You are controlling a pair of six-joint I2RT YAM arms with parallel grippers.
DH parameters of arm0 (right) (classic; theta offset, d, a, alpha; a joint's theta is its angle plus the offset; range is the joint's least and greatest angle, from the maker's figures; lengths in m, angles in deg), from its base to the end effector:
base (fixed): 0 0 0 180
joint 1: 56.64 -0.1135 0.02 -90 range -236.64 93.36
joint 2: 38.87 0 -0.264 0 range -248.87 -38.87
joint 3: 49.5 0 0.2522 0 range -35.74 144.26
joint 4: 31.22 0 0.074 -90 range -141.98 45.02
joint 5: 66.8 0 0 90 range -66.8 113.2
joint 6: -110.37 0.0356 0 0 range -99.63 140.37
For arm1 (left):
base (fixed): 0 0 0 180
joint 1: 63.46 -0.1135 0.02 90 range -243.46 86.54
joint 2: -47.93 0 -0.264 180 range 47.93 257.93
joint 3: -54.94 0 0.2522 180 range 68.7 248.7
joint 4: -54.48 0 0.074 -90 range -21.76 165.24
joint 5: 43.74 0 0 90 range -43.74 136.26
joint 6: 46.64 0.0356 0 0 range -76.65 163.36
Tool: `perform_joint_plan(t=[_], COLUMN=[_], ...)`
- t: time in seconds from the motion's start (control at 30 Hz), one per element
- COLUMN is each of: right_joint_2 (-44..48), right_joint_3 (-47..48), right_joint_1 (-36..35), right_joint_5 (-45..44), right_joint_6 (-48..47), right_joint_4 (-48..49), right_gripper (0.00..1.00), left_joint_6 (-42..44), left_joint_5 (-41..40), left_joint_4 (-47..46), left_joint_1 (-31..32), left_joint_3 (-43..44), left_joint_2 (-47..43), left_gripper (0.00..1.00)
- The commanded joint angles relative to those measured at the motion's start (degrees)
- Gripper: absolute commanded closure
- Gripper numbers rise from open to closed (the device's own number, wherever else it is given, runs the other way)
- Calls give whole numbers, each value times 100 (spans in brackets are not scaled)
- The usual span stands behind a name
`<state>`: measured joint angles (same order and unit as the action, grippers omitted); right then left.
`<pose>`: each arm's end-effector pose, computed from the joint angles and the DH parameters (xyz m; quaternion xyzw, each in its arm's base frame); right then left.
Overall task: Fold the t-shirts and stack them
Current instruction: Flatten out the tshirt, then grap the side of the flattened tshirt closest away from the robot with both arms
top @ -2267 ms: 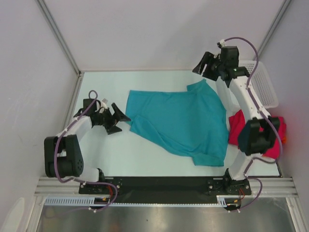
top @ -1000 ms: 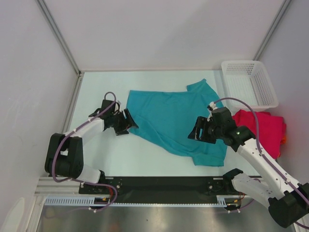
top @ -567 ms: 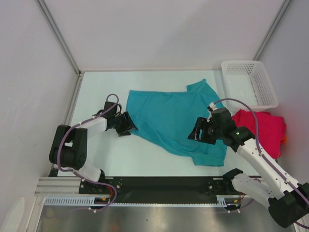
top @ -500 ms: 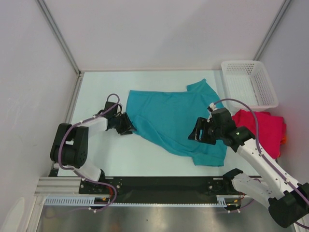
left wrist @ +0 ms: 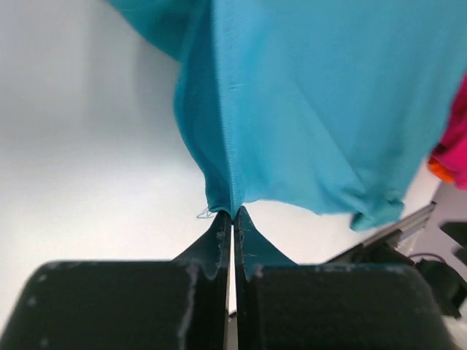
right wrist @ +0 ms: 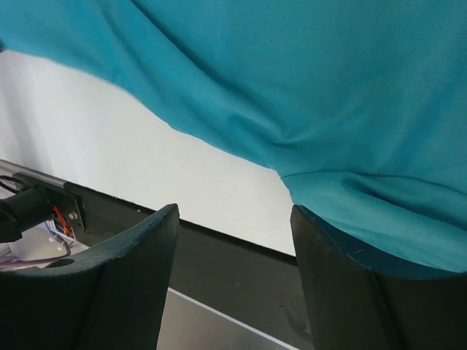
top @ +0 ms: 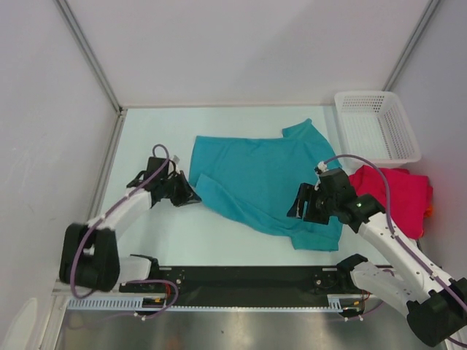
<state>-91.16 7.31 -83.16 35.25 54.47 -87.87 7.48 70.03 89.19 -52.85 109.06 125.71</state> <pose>0.1548 0.0856 0.2563 0.0282 0.9409 0.2486 0.2285 0.2441 -0.0603 0.1796 -0.1512 0.9310 -0.2873 0.1668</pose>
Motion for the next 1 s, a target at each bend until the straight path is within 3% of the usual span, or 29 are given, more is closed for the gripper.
perform_joint_plan(t=[0.0,0.27,0.47,0.7,0.97], right_joint_2=[263,246,570,1124,1222], right_joint_3=[19,353,599,328,204], right_joint_1=[-28,-28,-28,-28,-134], right_joint_5=[-282,-441,-493,-459,-397], right_joint_6=[35,-53,131,403,571], right_joint_4=[-254,-1220,-1968,-2565,-2628], right_gripper=[31,31,30,30,29], left_joint_6=[125,-463,-920,-860,-728], left_joint_5=[330,647,805,866,849], left_joint_4=[961,1551,1666,2044,1869], left_joint_1=[-6,-6,2,-6,2], left_joint_3=[-186,-1205,-1575,-1425,-1417], left_joint_2=[-1621,-3618,-4375,-4508,-4175], left_gripper=[100,100,100,100,100])
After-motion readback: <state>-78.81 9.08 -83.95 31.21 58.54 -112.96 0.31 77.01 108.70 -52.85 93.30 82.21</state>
